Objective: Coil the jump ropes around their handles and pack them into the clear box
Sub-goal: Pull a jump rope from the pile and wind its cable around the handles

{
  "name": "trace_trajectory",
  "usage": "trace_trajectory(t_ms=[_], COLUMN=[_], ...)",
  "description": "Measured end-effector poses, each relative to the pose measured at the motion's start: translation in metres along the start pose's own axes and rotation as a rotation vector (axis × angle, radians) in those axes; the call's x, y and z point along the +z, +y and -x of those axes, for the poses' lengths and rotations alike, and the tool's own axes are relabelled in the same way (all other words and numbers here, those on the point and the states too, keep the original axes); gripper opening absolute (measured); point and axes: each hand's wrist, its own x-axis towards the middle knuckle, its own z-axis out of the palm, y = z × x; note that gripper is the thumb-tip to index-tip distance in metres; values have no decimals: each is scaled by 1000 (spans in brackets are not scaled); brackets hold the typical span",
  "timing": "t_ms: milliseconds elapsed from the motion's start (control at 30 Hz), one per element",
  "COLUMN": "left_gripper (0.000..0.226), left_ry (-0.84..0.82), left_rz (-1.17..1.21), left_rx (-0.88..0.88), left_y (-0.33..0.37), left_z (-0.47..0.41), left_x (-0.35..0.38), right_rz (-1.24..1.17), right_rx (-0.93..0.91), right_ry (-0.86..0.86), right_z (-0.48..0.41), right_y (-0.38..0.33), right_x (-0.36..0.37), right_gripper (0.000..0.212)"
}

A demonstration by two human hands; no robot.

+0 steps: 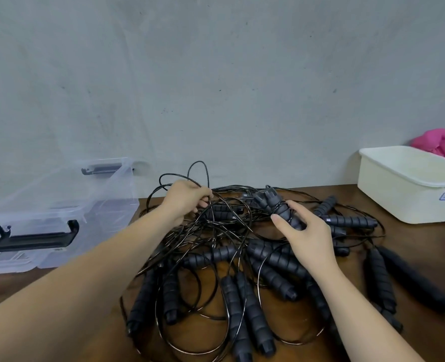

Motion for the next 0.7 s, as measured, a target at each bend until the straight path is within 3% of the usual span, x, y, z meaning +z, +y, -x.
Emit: trace_trajectory(t_ms=[133, 200, 333, 467, 567, 700], left_gripper=[15, 13, 13, 13, 16, 18], left_ry=[-83, -17, 194, 57, 111, -8], left_rz=[-111, -98, 178, 19, 119, -6], left_rx=[72, 139, 280, 277, 298, 174], left_y=[20, 40, 72, 77, 75, 47], left_z=[-1, -2, -6, 5, 7, 10], left_x=[-24, -41, -72, -63, -60, -41], right_rz=[11, 32, 62, 79, 80, 69], right_rx=[5, 10, 6, 13, 18, 22], right_ry=[-8, -3, 12, -1, -3, -21], right_z=[1, 1, 1, 2, 3, 4], right_y=[0, 1, 0, -1, -4, -5], right_x=[-4, -4, -6, -6, -6, -6], right_gripper=[60, 59, 59, 61, 60, 60])
